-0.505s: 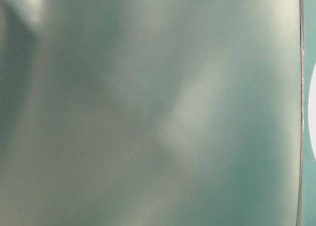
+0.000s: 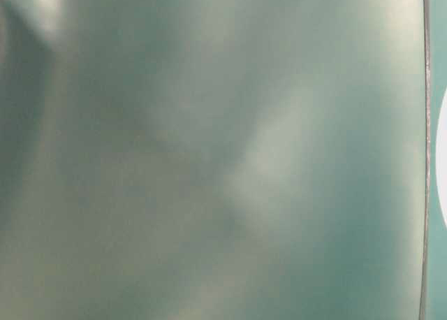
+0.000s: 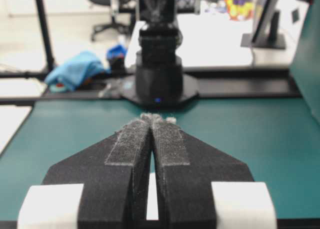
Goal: Scoop the yellow hexagonal prism block from the bowl with a spoon using the right arm.
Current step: 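Move the right gripper to the pink spoon handle on the rest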
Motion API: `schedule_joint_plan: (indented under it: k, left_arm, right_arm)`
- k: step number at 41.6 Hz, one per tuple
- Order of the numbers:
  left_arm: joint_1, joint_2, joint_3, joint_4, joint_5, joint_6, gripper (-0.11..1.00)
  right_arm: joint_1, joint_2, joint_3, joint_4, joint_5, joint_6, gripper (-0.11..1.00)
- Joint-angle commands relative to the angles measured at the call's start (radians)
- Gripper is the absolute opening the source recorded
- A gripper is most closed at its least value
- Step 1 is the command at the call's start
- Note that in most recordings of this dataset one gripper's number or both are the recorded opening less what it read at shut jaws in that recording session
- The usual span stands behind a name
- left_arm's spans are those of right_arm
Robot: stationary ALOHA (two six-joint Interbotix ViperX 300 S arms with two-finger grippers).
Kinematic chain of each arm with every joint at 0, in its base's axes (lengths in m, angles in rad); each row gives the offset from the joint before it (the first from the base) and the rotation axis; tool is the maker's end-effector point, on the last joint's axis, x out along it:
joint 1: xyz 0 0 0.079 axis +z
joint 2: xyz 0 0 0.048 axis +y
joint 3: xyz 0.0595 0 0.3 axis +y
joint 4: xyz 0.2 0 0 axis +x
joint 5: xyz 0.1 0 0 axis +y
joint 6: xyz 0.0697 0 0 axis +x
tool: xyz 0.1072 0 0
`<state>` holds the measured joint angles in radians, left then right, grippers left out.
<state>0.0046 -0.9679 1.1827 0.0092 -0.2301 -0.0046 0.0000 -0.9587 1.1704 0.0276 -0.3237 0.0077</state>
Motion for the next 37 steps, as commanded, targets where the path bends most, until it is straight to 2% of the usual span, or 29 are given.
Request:
schedule_joint_plan:
  k: [1, 4, 11, 15, 20, 26, 32, 37]
  left_arm:
    - [0.002, 0.000, -0.020, 0.003, -0.011, -0.002, 0.00]
    - [0.002, -0.005, -0.021, 0.003, -0.012, -0.002, 0.00]
    - [0.002, -0.006, -0.021, 0.003, -0.011, -0.002, 0.00]
    - [0.002, -0.008, -0.021, 0.003, -0.011, -0.002, 0.00]
    - [0.002, -0.008, -0.021, 0.003, -0.009, 0.000, 0.00]
    - [0.002, -0.005, -0.021, 0.003, -0.006, 0.000, 0.00]
    - [0.002, 0.002, -0.018, 0.003, -0.005, 0.000, 0.00]
    - [0.002, 0.002, -0.018, 0.003, 0.002, 0.000, 0.00]
  right_arm:
    - [-0.002, 0.005, -0.023, 0.006, 0.000, 0.002, 0.01]
    - [0.000, 0.003, -0.025, 0.012, 0.003, 0.003, 0.08]
    - [-0.002, 0.009, -0.020, 0.025, 0.029, 0.011, 0.43]
    - [0.002, 0.038, -0.012, 0.026, 0.034, 0.015, 0.53]
    - [0.014, 0.101, 0.005, 0.029, 0.006, 0.017, 0.51]
    - [0.043, 0.221, 0.034, 0.049, -0.107, 0.017, 0.51]
    - [0.091, 0.365, 0.071, 0.091, -0.270, 0.018, 0.51]
    - [0.149, 0.499, 0.097, 0.152, -0.422, 0.017, 0.51]
